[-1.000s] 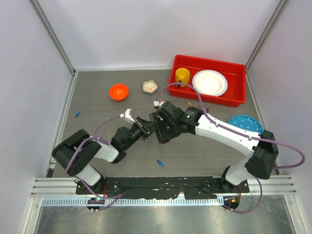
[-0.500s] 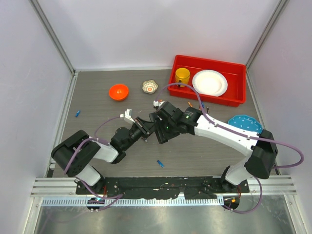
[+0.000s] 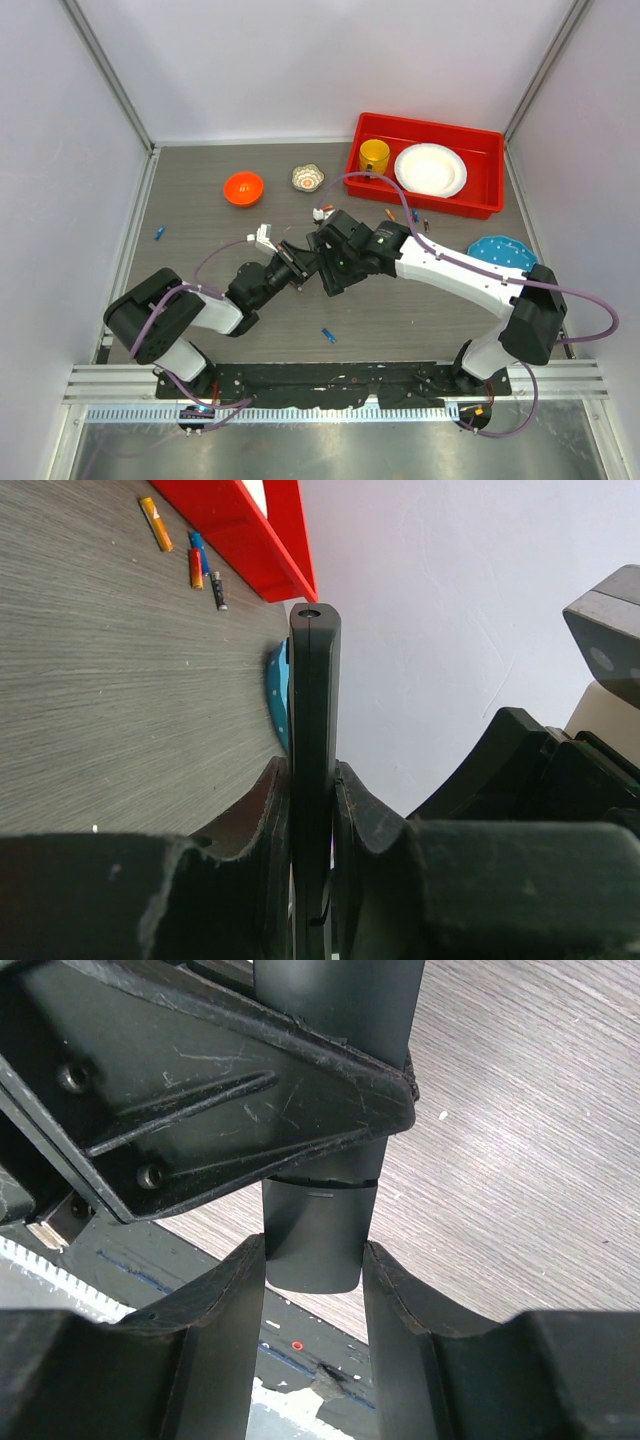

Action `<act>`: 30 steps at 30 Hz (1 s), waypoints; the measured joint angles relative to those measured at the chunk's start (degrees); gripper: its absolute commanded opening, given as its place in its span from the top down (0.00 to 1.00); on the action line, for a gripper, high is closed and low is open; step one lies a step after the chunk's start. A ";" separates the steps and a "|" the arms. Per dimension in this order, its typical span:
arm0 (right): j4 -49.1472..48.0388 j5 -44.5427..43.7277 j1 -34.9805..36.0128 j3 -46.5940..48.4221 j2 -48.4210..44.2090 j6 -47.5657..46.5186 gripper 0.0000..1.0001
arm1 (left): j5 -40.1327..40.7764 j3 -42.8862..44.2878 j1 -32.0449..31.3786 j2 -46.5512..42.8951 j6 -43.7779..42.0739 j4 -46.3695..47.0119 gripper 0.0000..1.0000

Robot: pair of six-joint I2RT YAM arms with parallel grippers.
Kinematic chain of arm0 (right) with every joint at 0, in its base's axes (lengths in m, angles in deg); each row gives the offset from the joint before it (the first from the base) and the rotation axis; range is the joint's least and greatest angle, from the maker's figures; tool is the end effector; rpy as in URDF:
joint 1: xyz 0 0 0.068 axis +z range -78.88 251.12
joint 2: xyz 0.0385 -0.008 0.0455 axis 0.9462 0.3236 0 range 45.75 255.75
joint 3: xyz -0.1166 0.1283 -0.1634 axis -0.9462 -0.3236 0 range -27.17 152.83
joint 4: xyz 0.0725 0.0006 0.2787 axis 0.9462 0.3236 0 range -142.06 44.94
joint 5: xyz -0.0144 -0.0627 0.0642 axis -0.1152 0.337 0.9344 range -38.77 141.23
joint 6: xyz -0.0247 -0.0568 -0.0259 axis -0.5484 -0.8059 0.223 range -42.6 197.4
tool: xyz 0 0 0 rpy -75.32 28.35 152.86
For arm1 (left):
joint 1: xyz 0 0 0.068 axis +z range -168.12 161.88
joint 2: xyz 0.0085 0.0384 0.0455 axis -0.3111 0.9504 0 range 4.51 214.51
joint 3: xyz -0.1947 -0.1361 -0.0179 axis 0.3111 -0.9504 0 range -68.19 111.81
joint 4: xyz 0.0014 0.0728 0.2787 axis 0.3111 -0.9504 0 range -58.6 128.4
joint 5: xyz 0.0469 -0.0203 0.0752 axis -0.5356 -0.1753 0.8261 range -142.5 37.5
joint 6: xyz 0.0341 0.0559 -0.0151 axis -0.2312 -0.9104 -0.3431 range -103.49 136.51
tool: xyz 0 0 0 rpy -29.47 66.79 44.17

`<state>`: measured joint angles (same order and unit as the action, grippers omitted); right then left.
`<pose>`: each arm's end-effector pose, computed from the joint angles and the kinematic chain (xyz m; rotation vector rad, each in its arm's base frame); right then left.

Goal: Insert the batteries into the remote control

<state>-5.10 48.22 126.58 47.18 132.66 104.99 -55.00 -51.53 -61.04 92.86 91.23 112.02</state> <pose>0.2020 0.2883 0.2306 -0.6260 2.6024 0.4308 0.2062 -0.1949 0.1053 -0.4521 1.7347 -1.6060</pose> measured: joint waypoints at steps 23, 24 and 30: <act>0.24 -0.02 -0.39 -0.02 0.46 0.07 0.99 | 1.97 0.00 -1.44 -0.92 -0.13 -1.27 1.00; 0.24 0.04 -0.44 -0.02 0.46 0.11 0.99 | 2.08 0.00 -1.51 -0.92 -0.11 -1.27 1.00; 0.31 0.26 -0.70 -0.02 0.46 0.22 0.99 | 2.93 0.00 -2.03 -1.31 -0.13 -1.62 1.00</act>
<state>-4.79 48.49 125.88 47.15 133.12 105.21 -52.07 -51.53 -63.07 91.55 91.10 110.40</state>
